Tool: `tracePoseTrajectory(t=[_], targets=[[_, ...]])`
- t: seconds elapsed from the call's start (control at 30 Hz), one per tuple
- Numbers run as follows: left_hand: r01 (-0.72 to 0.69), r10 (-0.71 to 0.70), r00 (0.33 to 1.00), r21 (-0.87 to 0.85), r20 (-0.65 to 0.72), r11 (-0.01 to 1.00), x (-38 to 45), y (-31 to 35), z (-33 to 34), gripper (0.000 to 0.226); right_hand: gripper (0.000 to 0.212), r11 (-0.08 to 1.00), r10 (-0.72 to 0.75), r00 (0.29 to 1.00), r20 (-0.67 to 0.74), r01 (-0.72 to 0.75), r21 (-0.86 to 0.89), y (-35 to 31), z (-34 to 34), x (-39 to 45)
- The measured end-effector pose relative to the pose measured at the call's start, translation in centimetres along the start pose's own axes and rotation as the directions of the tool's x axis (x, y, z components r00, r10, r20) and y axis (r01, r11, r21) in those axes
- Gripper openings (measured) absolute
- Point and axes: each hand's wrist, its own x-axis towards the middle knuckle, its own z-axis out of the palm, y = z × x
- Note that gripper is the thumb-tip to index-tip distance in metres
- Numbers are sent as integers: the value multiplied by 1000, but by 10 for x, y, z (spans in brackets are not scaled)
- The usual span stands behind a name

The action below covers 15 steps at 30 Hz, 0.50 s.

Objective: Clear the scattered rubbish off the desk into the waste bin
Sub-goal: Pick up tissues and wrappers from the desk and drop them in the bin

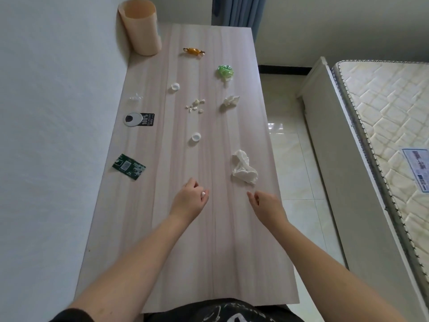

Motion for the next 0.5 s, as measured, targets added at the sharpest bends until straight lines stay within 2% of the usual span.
tracePoseTrajectory(t=[0.13, 0.23, 0.27, 0.33, 0.4, 0.5], targets=[[50, -51, 998, 21, 31, 999, 19, 31, 18, 33, 33, 987, -130, 989, 64, 124, 100, 26, -18, 26], [121, -121, 993, 23, 8, 992, 33, 59, 35, 17, 25, 978, -193, 974, 116, 180, 109, 42, -31, 55], [141, -141, 990, 8, 22, 990, 38, 70, 42, 22, 22, 975, -213, 968, 132, 202, 95, 49, -35, 64], [176, -175, 980, -1, 92, 984, 51, 92, 56, 47, 22, 959, -282, 950, 131, 278, 49, 64, -43, 77], [200, -205, 969, 51, 134, 978, 71, 110, 72, 67, 24, 943, -333, 935, 120, 334, 14, 81, -55, 90], [275, -299, 932, 136, 203, 952, 99, 125, 94, 79, 32, 932, -358, 926, 123, 362, -9, 103, -72, 105]])
